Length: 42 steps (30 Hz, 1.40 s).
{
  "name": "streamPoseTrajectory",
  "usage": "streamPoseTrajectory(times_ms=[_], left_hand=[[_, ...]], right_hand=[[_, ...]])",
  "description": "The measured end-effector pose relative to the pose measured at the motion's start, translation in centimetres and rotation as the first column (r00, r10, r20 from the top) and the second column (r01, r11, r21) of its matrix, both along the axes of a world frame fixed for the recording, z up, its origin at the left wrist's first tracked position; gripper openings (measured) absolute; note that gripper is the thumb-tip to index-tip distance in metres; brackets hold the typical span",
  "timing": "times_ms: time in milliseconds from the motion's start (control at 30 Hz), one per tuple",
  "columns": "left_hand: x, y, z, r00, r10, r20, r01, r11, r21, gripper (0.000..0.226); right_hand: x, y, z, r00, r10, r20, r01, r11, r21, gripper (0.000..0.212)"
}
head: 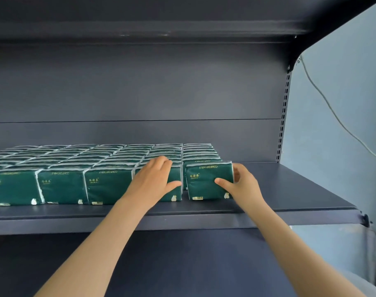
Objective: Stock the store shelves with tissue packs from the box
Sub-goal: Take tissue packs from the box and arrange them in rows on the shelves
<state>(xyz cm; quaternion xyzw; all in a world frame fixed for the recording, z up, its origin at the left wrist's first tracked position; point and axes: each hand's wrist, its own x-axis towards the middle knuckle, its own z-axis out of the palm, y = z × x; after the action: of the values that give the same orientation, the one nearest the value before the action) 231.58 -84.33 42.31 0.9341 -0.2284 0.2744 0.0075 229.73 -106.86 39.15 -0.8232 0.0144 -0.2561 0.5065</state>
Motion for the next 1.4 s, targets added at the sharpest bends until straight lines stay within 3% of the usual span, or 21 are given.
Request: streamPoseTrajectory(times_ms=[200,333,700,900,1200,1400], left_hand=[[1.8,-0.2,-0.7,1.0,0.021,-0.006,-0.02,0.991,0.132,0.073],[1.8,-0.1,-1.0,1.0,0.016,-0.009,-0.014,0.988,0.153,0.075],[1.5,0.3,-0.6,0.999,-0.013,-0.053,0.019,0.992,0.123,0.071],[1.6,0.1,-0.5,0.998,-0.009,-0.067,0.017,0.993,0.115,0.069],[1.4,-0.1,-0.5,0.998,0.017,-0.058,-0.009,0.991,0.133,0.067],[-0.7,1.6,1.2,0.999,0.031,-0.022,-0.029,0.995,0.098,0.063]], right_hand=[[2.7,1.5,-0.7,0.997,-0.079,0.014,0.08,0.971,-0.227,0.036],[3.3,2.0,-1.2,0.986,-0.168,0.006,0.16,0.925,-0.345,0.051],[3.5,2.5,-1.4,0.966,-0.24,-0.093,0.215,0.951,-0.223,0.03],[2.9,2.8,-1.3,0.984,-0.144,-0.102,0.141,0.989,-0.036,0.034],[2.6,2.6,-0.6,0.973,-0.155,-0.171,0.128,0.979,-0.16,0.031],[0.4,2.3,2.3,0.958,-0.243,-0.149,0.168,0.903,-0.395,0.031]])
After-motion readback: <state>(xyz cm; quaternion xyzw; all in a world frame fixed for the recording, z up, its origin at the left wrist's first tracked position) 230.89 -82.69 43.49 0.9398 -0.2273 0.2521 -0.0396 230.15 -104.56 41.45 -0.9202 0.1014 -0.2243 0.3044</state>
